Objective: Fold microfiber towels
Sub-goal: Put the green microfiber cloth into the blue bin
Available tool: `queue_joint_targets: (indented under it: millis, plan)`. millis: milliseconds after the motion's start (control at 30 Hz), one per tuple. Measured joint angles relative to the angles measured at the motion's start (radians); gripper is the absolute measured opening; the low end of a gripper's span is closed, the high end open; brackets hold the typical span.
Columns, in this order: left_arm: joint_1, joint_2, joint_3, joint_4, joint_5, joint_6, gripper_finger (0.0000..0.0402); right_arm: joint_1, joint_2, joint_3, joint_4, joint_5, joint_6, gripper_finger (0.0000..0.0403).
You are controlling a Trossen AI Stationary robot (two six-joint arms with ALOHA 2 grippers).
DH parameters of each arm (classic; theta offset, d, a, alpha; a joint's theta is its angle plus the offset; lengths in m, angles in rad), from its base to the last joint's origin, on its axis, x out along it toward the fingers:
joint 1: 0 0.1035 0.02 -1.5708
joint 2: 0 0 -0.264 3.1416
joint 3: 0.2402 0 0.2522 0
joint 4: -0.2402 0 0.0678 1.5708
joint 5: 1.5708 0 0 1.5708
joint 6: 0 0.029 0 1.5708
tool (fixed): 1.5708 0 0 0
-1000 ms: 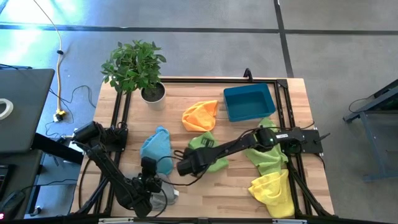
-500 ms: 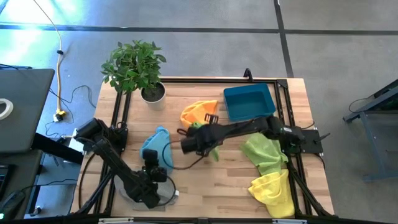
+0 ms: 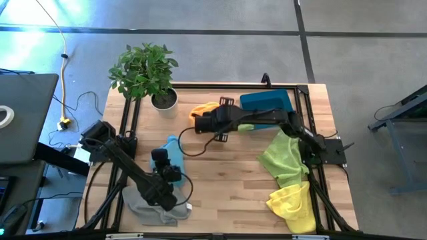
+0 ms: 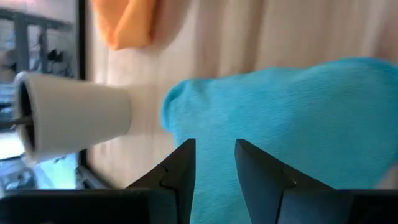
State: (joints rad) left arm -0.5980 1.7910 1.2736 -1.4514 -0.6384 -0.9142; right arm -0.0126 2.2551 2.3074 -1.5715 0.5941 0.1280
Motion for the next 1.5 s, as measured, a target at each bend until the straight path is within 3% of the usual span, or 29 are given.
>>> queue_joint_targets:
  millis: [333,600,700,867,967,1267,1500]
  plan:
    - [0.037,-0.044,0.000,-0.060,-0.025,-0.045,0.0103,-0.077,-0.083,0.000,0.000,-0.002,-0.053,0.0000]
    - [0.037,-0.046,0.000,-0.060,-0.028,-0.045,0.0103,-0.062,-0.163,-0.011,0.006,-0.001,-0.012,0.0000]
    - [0.037,-0.046,0.000,-0.052,-0.028,-0.044,0.0103,-0.048,-0.235,-0.165,0.005,0.035,0.010,0.0000]
    - [0.034,-0.046,0.000,-0.044,-0.026,-0.019,0.0103,-0.052,-0.444,-0.584,0.053,0.112,0.172,0.0000]
    - [0.047,-0.046,0.000,-0.034,-0.027,-0.017,0.0103,-0.051,-0.606,-0.788,0.175,0.075,0.169,0.0000]
    - [0.114,-0.046,0.000,0.006,-0.032,-0.017,0.0103,-0.136,-0.982,-1.137,0.451,0.051,-0.211,0.0000]
    - [0.164,-0.046,0.000,0.014,-0.034,-0.007,0.0103,-0.256,-1.086,-1.306,0.734,0.045,-0.512,0.0000]
